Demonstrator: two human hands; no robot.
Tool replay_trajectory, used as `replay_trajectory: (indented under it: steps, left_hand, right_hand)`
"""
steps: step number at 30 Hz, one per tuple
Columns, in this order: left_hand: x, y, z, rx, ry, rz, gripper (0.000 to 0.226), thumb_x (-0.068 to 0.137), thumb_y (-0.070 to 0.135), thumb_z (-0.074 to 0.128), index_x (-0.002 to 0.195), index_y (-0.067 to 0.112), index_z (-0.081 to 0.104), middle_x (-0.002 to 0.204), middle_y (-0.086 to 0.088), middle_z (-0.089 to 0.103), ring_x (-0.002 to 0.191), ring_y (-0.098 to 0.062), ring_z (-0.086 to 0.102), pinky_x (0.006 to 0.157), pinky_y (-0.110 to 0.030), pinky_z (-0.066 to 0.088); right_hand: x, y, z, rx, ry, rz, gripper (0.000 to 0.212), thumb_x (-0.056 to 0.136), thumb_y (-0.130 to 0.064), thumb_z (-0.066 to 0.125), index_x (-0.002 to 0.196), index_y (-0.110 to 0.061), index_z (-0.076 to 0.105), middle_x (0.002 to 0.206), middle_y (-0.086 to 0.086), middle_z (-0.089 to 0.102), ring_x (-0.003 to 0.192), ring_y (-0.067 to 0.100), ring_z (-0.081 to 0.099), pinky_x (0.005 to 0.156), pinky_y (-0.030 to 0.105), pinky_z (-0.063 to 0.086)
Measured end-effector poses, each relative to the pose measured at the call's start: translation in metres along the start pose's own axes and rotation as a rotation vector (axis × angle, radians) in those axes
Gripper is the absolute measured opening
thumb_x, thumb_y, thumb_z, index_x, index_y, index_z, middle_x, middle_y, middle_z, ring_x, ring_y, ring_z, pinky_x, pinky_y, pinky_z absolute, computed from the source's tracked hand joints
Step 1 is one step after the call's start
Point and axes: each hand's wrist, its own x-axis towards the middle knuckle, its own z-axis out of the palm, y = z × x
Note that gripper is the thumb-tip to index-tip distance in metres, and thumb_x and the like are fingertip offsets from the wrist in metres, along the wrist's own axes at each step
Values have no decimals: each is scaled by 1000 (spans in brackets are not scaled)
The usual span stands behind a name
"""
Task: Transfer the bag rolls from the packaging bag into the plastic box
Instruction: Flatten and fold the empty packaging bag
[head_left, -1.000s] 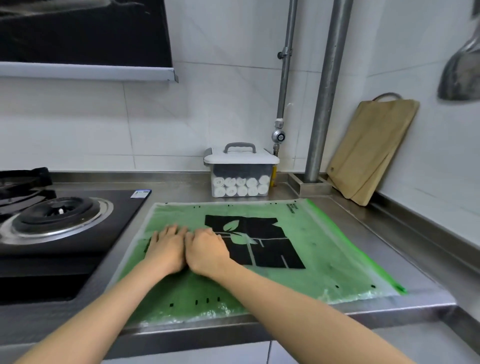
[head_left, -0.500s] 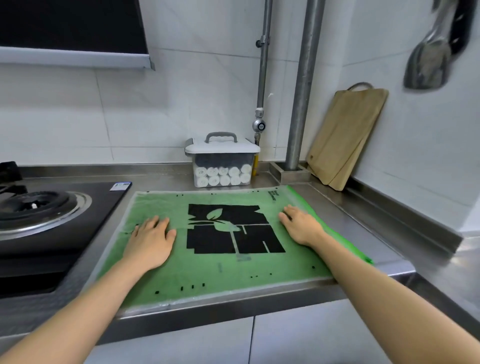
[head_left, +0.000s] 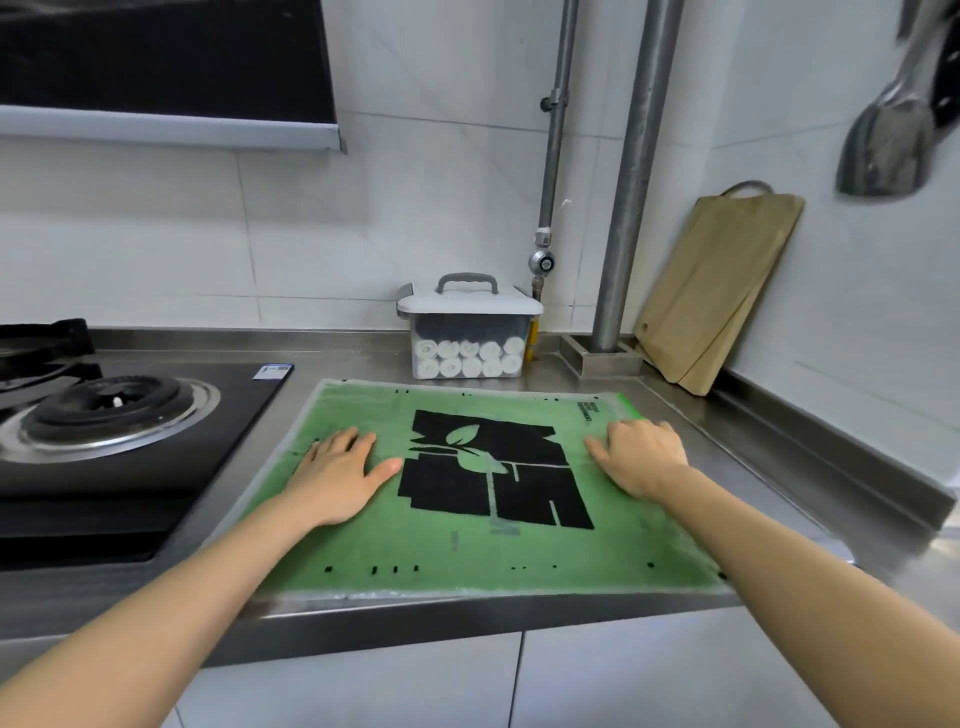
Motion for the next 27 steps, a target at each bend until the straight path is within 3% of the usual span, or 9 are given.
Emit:
replay_trajectory:
  steps: [2,4,6,9,13,16,19,21,27]
  left_hand:
    - [1,-1,-3,12,-47,51,73,92,62,16,151,20,7,159,-6,2,146,-25,4,118,-40,6]
    - [2,-2,-7,31,-90,96,74,92,61,16,151,19,4,159,-5,-1,147,-23,1,119,-39,3]
    - [2,-1,-10,56,-124,144,72,93,59,16,151,19,1,159,-4,-4,147,-21,-3,119,-37,1]
    - [1,6,-12,52,-159,235,76,88,64,14,150,23,-3,159,0,-9,146,-17,-6,119,-35,-2]
    - [1,21,-15,44,-220,406,98,62,78,0,149,32,-2,158,6,-9,146,-11,-8,119,-33,-4]
    - [11,26,-17,168,-102,415,95,64,76,0,149,35,4,159,3,-5,146,-15,-3,120,-39,-2]
    - [20,30,-17,286,102,278,72,89,61,24,150,25,11,159,-7,3,146,-23,5,119,-46,4]
    - [22,36,-17,333,191,206,66,93,52,35,148,19,20,157,-12,13,145,-26,13,118,-46,11]
    - [5,49,-14,31,269,204,43,92,44,48,127,20,53,130,-2,52,119,-18,50,100,-34,41]
  right_hand:
    - [-2,-4,-11,-88,47,18,43,100,-32,34,60,-18,39,72,1,53,78,25,57,98,38,38]
    - [0,-4,-16,-73,45,58,39,98,-29,34,62,-16,41,80,2,56,83,25,57,97,38,35]
    - [5,-1,-14,16,34,20,31,97,-32,36,86,-13,58,102,7,62,99,26,57,96,38,37]
    - [5,-9,-8,184,-18,-152,36,98,-32,42,128,-16,51,132,5,51,122,24,49,103,39,38]
    - [-2,-32,-8,202,-45,-435,38,100,-26,40,137,-23,47,143,-4,44,133,16,39,111,35,31]
    - [0,-35,-7,230,-121,-451,41,100,-29,38,140,-24,44,145,-5,43,135,15,38,113,32,28]
    - [0,-30,-9,211,-124,-397,40,100,-35,37,137,-28,48,138,-2,50,129,19,44,109,39,35]
    - [-3,-27,-11,162,-80,-375,39,99,-39,38,133,-29,53,130,1,54,123,21,48,103,39,40]
    - [-20,-23,-14,38,3,-356,47,94,-55,38,130,-30,56,117,0,54,113,18,49,80,33,44]
